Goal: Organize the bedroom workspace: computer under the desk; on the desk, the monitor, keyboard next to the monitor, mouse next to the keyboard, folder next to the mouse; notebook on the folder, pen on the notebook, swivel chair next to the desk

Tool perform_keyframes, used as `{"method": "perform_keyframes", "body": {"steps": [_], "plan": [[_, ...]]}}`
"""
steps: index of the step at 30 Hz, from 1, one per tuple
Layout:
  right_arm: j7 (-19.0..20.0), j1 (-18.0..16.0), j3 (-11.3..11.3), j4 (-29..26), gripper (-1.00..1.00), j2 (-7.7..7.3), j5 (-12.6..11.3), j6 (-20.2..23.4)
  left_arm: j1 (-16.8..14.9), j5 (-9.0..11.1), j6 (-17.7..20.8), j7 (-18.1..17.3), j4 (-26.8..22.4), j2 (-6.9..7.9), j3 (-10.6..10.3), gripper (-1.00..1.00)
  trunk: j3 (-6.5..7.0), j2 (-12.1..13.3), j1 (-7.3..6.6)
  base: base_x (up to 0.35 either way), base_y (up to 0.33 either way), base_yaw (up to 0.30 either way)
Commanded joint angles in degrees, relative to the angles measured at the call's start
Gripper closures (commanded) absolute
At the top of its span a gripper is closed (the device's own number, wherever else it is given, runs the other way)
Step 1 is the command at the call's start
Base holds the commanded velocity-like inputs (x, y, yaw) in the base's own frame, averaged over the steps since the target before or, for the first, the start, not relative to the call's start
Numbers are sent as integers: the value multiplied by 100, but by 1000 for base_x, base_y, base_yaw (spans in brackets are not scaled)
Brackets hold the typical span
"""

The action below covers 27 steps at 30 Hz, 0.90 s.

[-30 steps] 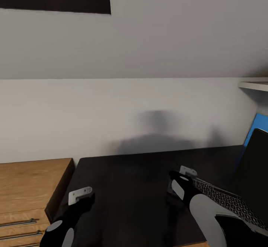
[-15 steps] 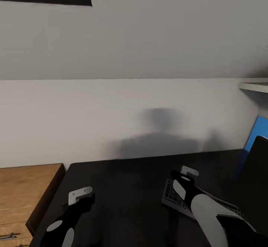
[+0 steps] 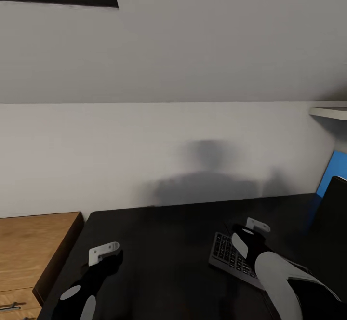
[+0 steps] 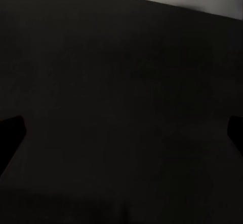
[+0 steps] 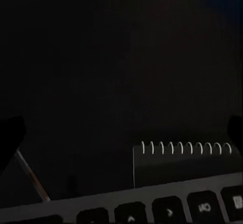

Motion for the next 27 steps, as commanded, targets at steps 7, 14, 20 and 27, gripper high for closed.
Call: {"method": "perform_keyframes", "body": {"steps": [7, 14, 20, 27], "plan": [[-41, -3, -75, -23, -100, -125, -292, 659, -4, 68, 26, 36, -21, -9, 28, -100, -7, -4, 0, 0, 0, 0], [-43, -9, -85, -32, -100, -137, -428, 793, -4, 69, 24, 35, -25, -10, 35, -100, -7, -4, 0, 0, 0, 0], [-41, -11, -86, -38, -100, -152, -449, 967, -4, 71, 23, 35, -27, -10, 37, -100, -7, -4, 0, 0, 0, 0], [-42, -12, -87, -36, -100, -163, -455, 1113, -4, 71, 25, 35, -25, -10, 37, -100, -7, -4, 0, 0, 0, 0]]}}
